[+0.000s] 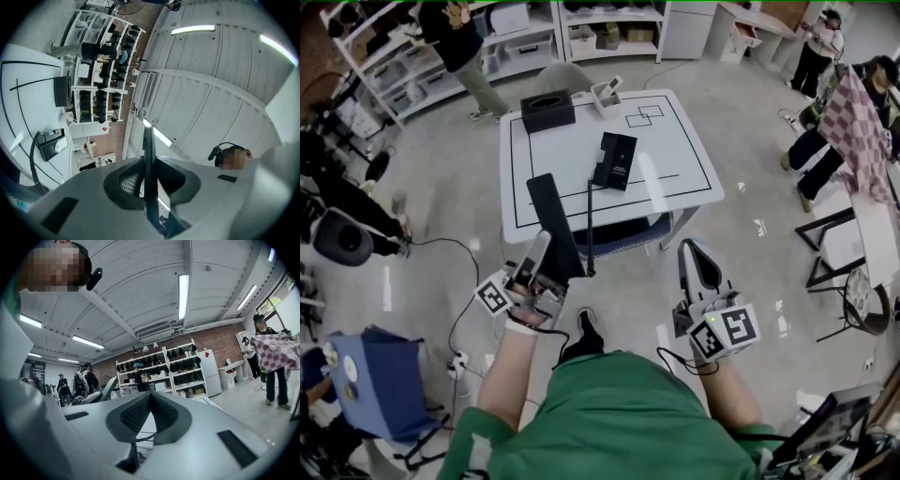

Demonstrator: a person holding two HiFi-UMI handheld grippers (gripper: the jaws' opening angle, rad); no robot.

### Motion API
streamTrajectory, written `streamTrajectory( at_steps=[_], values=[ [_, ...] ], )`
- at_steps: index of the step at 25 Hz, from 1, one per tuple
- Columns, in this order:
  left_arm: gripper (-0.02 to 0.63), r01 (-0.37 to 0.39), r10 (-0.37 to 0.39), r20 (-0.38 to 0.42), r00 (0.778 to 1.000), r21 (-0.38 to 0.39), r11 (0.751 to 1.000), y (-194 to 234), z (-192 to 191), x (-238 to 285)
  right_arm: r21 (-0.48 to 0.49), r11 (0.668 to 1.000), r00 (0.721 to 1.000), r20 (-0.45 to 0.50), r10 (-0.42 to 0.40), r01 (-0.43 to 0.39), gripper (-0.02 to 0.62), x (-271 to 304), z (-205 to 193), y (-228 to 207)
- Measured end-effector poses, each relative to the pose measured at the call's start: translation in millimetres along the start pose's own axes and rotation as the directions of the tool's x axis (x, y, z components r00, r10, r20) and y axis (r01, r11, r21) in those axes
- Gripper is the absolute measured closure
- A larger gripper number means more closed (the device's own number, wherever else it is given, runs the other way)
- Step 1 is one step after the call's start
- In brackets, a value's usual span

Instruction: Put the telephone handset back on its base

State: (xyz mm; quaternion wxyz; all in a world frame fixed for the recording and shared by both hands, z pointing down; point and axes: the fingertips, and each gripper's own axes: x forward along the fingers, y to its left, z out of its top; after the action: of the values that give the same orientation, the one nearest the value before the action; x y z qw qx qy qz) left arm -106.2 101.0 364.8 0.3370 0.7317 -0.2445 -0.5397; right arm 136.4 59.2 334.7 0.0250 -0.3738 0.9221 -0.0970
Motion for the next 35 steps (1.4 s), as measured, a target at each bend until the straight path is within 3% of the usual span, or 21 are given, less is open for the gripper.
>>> streamTrajectory(
  at_steps=[13,20,25,35],
  values=[
    [0.52,0.017,-0.021,-0.032,0.999,-0.124,0.992,76,84,22,-0.038,0.993,0.993,-0.037,-0.113,0.112,0.574,87,-6,8],
    [0.52,-0.02,0.013,-0.044,0.999,-0.157,0.987,119,98,35,-0.033,0.991,0.989,-0.074,-0.131,0.129,0.573,111,-17,-5],
    [0.52,-0.043,0.031,-0.078,0.996,-0.149,0.988,154,99,51,-0.009,0.99,0.987,-0.068,-0.143,0.143,0.573,127,-20,-36],
    [0.52,-0.148,0.143,-0.129,0.981,-0.035,0.988,215,92,95,0.038,0.997,0.997,-0.025,-0.07,0.071,0.573,170,-1,-119]
  ],
)
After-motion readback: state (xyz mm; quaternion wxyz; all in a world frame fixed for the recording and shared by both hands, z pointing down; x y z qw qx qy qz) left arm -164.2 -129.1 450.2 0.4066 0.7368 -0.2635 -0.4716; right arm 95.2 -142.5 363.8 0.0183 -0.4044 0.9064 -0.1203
